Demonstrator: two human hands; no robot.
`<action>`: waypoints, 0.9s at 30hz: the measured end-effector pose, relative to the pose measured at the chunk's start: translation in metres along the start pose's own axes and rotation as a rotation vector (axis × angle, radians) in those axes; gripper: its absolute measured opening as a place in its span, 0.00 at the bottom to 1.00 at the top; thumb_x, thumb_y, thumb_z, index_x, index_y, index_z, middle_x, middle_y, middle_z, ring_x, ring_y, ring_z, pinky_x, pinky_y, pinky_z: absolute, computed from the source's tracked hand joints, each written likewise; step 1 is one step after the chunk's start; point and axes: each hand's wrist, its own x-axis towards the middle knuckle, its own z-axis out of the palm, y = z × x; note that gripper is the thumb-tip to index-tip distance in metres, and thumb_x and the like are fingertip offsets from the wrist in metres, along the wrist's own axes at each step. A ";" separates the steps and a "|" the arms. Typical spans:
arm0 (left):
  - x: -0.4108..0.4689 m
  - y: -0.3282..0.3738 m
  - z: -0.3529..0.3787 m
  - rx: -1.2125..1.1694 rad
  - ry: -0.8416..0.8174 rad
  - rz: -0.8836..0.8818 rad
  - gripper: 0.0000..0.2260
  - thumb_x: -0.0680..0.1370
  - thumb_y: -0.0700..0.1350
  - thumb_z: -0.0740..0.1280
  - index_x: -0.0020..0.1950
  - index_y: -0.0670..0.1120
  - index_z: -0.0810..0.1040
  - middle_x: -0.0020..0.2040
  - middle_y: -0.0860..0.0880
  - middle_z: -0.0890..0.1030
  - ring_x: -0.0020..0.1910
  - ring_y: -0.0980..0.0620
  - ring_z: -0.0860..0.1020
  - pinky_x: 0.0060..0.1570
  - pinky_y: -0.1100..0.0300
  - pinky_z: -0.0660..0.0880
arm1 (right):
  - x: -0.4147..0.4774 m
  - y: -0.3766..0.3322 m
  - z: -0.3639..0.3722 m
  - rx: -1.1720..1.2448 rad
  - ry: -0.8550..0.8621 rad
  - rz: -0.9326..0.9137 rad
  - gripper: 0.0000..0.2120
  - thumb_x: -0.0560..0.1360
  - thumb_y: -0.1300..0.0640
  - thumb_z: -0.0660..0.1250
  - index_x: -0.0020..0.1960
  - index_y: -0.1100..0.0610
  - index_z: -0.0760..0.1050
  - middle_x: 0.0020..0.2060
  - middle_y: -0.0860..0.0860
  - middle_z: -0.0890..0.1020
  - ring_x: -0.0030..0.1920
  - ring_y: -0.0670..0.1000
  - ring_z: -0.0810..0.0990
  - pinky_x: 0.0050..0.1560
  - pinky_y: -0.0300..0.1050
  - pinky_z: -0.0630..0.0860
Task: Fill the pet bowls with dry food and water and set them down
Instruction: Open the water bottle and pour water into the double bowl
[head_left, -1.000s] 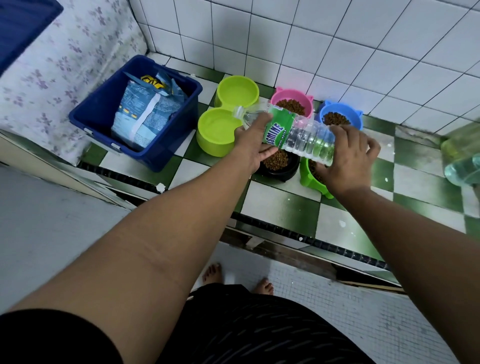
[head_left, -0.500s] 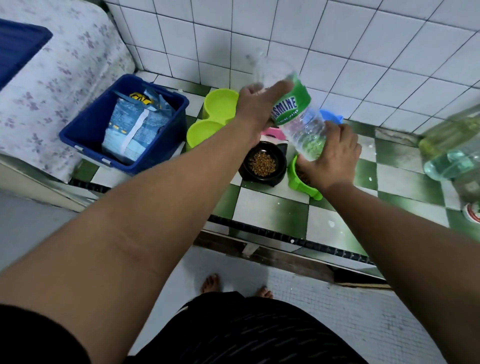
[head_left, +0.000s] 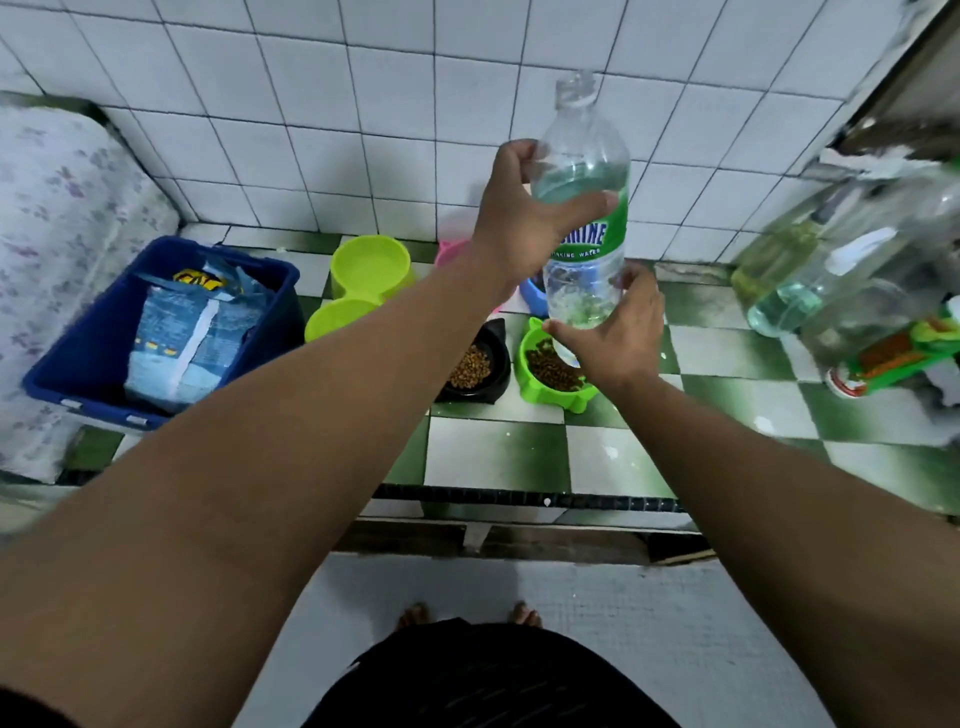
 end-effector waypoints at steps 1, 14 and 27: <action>0.000 0.002 0.006 0.011 -0.027 0.013 0.38 0.59 0.52 0.84 0.63 0.48 0.70 0.58 0.48 0.78 0.56 0.49 0.83 0.57 0.47 0.82 | 0.000 0.004 -0.003 0.016 0.006 0.015 0.47 0.57 0.39 0.81 0.68 0.58 0.66 0.60 0.53 0.74 0.62 0.55 0.71 0.64 0.53 0.71; -0.015 -0.006 0.146 0.101 -0.380 0.106 0.41 0.58 0.55 0.84 0.67 0.49 0.72 0.62 0.51 0.80 0.53 0.54 0.84 0.56 0.53 0.83 | -0.001 0.106 -0.087 0.449 0.068 0.271 0.38 0.61 0.57 0.84 0.61 0.61 0.63 0.54 0.52 0.77 0.51 0.40 0.78 0.57 0.41 0.77; -0.004 -0.066 0.282 0.208 -0.544 0.122 0.40 0.64 0.47 0.84 0.71 0.45 0.68 0.62 0.51 0.79 0.57 0.54 0.83 0.60 0.51 0.81 | 0.040 0.241 -0.151 0.273 -0.062 0.379 0.32 0.64 0.54 0.83 0.63 0.58 0.74 0.52 0.49 0.80 0.52 0.49 0.78 0.55 0.41 0.74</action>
